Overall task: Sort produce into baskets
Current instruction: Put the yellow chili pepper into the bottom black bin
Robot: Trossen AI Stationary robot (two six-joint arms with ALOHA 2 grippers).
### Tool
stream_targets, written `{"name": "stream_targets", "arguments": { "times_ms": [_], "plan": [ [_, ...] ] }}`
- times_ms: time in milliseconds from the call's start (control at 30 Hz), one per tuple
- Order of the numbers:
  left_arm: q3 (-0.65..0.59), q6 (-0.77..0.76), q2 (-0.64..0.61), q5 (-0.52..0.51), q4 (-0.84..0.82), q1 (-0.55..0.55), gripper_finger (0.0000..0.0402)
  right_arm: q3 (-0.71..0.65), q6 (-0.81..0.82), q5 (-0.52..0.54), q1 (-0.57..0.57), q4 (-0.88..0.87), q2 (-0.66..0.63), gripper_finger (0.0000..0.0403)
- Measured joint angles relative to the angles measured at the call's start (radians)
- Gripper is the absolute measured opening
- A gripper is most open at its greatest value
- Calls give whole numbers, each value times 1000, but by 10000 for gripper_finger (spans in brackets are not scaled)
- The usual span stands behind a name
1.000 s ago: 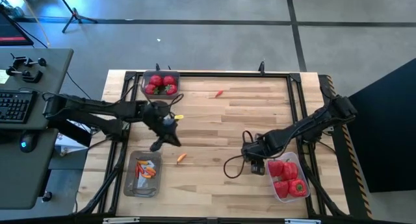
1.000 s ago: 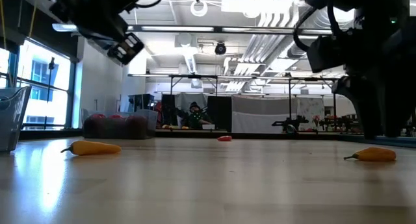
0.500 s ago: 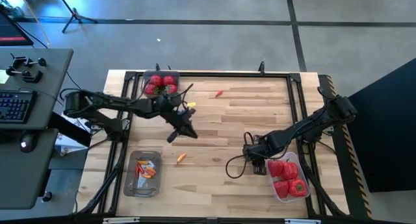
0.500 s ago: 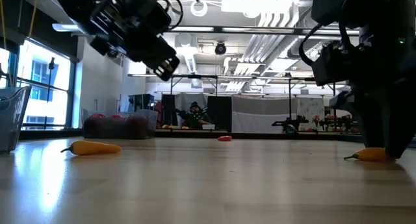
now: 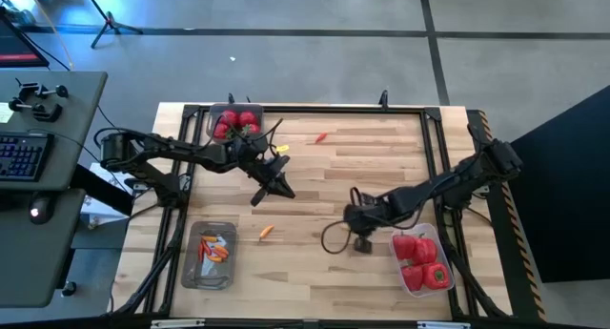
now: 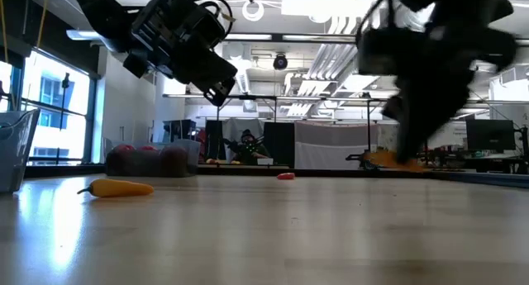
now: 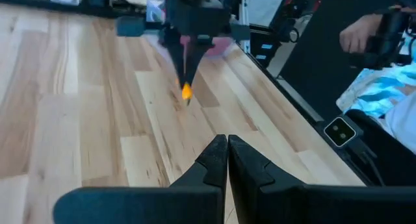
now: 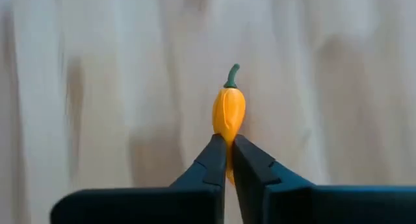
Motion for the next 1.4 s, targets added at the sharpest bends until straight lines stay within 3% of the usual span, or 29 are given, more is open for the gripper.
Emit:
{"name": "stream_targets", "arguments": {
  "times_ms": [100,367,533,733,1000,1167,1400],
  "plan": [
    [0,33,0,1,5,-6,0,-12,19,143,-21,170,0,5],
    [0,18,0,0,66,8,0,-132,-134,496,-77,773,0,3],
    [0,-78,0,-109,169,21,7,-176,-272,533,-94,1058,0,2],
    [1,-134,0,-140,286,20,57,-158,-386,532,-97,1136,0,2],
    [56,-120,0,-185,294,-37,137,-157,-416,533,-97,1158,0,2],
    [76,-91,0,-270,290,-69,140,-157,-431,533,-97,1167,0,3],
    [77,-107,17,-297,292,-72,127,-157,-441,532,-97,1175,0,3]
  ]
}}
